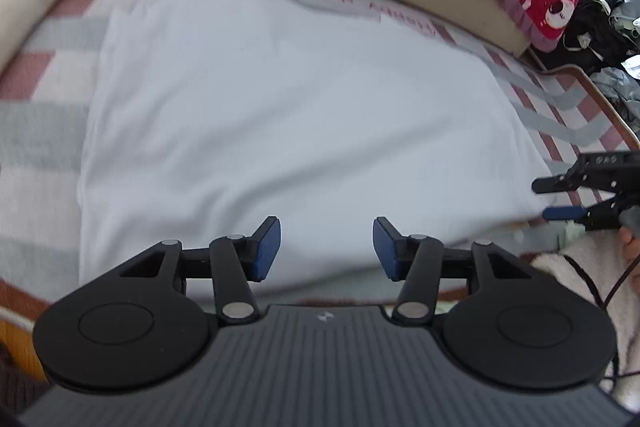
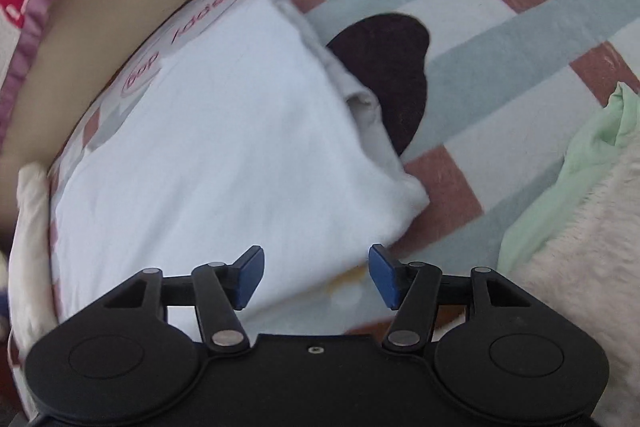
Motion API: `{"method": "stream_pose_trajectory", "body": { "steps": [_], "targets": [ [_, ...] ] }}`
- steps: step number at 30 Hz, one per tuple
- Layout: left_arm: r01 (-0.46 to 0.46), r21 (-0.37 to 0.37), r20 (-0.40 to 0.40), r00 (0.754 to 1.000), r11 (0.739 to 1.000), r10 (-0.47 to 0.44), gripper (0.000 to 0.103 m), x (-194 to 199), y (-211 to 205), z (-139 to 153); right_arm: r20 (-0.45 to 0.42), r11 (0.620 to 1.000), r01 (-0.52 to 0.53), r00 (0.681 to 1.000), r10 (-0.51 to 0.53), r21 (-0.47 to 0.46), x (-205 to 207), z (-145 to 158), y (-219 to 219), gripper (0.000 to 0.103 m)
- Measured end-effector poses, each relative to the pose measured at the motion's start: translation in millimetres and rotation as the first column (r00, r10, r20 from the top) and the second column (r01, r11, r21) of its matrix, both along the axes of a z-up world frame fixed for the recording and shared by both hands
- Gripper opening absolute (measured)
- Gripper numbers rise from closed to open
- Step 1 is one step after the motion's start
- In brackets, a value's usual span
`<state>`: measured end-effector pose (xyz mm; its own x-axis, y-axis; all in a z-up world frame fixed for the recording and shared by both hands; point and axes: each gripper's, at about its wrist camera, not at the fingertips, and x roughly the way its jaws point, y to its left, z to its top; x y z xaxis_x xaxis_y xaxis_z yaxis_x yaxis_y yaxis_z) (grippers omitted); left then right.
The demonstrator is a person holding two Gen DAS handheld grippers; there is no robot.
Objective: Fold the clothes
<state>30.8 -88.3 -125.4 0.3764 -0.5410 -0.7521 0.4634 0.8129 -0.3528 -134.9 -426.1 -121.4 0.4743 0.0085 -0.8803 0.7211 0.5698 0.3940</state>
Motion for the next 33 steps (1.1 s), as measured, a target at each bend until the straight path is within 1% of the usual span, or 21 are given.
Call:
{"method": "stream_pose_trajectory", "body": {
  "steps": [2,3,4,5,8,9,10,13,14,15,16,19,22,24,26,28,29,30,31,32,33],
  "targets": [
    [-0.034,-0.003,0.037,0.999,0.999,0.034,0.05,2.3,-0.3,0.9,-0.057,1.0,0.03,0.998,-0.03,0.008,7.3,-13.1,0.1,0.069],
    [-0.056,-0.006,0.052,0.997,0.998,0.056,0.051,4.1,0.1,1.2,-0.047,0.998,0.061,0.997,-0.06,0.034,7.6,-18.8,-0.3,0.069],
    [-0.077,-0.012,0.065,0.995,0.997,0.077,0.053,8.6,1.7,0.7,-0.025,0.994,0.091,0.996,-0.09,0.061,7.2,-24.0,0.1,0.074],
    [-0.096,-0.019,0.077,0.992,0.995,0.097,0.057,13.2,3.1,0.2,0.005,0.992,0.112,0.994,-0.113,0.061,7.2,-25.2,2.1,0.076],
    [-0.116,-0.031,0.113,0.986,0.993,0.119,0.059,28.7,4.0,-0.6,0.094,0.993,0.113,0.989,-0.115,0.024,11.9,-28.1,7.3,0.073],
    [-0.121,-0.033,0.12,0.985,0.992,0.124,0.059,33.4,4.1,-1.3,0.137,0.99,0.139,0.981,-0.138,0.009,7.9,-27.5,7.2,0.053],
    [-0.11,-0.021,0.092,0.99,0.994,0.111,0.059,33.7,3.0,-5.7,0.182,0.987,0.161,0.971,-0.158,-0.005,3.7,-26.3,7.0,0.005],
    [-0.075,0.017,0.007,0.997,0.997,0.074,0.059,34.6,-0.3,-19.0,0.336,0.987,0.147,0.934,-0.12,-0.057,-13.6,-4.5,2.9,0.006],
    [-0.064,0.027,-0.015,0.998,0.998,0.065,0.058,33.9,-0.9,-22.8,0.343,0.986,0.13,0.935,-0.086,-0.107,-17.4,7.3,5.7,0.006],
    [-0.068,0.026,0.015,0.998,0.997,0.068,0.059,25.6,2.1,-21.8,0.346,0.981,0.114,0.937,-0.054,-0.155,-21.0,18.4,8.3,0.005],
    [-0.06,0.037,0.006,0.998,0.998,0.06,0.059,21.0,4.3,-22.1,0.324,0.978,0.106,0.945,-0.043,-0.177,-22.7,22.2,9.2,0.004],
    [-0.053,0.054,-0.042,0.998,0.997,0.055,0.059,16.5,11.1,-22.6,0.264,0.98,0.124,0.961,-0.08,-0.154,-23.7,14.3,2.7,0.004],
    [-0.062,0.063,-0.079,0.995,0.996,0.067,0.059,14.1,15.6,-22.1,0.234,0.976,0.108,0.97,-0.062,-0.189,-17.0,14.6,6.8,0.004],
    [-0.047,0.083,-0.07,0.996,0.995,0.053,0.062,10.3,12.4,-22.4,0.258,0.981,0.118,0.963,-0.076,-0.151,-21.9,12.0,3.6,0.005],
    [-0.018,0.113,-0.046,0.999,0.993,0.023,0.066,3.7,6.0,-22.6,0.348,0.988,0.144,0.931,-0.113,-0.063,-30.8,9.4,-3.6,0.005],
    [0.01,0.134,-0.05,0.999,0.991,-0.003,0.067,1.4,1.3,-20.2,0.383,0.989,0.143,0.917,-0.114,-0.048,-32.5,13.0,-2.6,0.005],
    [0.021,0.137,-0.056,0.998,0.99,-0.013,0.067,0.9,0.4,-18.3,0.386,0.989,0.128,0.918,-0.089,-0.077,-29.4,17.6,1.9,0.005],
    [0.02,0.116,-0.066,0.998,0.993,-0.012,0.067,1.6,3.9,-15.5,0.388,0.988,0.108,0.92,-0.056,-0.113,-25.4,22.6,6.9,0.005],
    [0.018,0.096,-0.076,0.997,0.995,-0.011,0.067,2.3,7.4,-12.6,0.385,0.978,0.039,0.922,0.045,-0.206,-13.1,31.7,16.9,0.006],
    [0.014,0.077,-0.084,0.996,0.997,-0.008,0.068,3.1,11.1,-9.4,0.375,0.954,-0.03,0.916,0.146,-0.298,-0.7,41.1,27.0,0.006],
    [-0.008,0.069,-0.076,0.997,0.998,0.013,0.068,3.4,16.6,-3.9,0.371,0.913,-0.097,0.893,0.255,-0.395,13.1,53.2,38.8,0.006]
  ]
}}
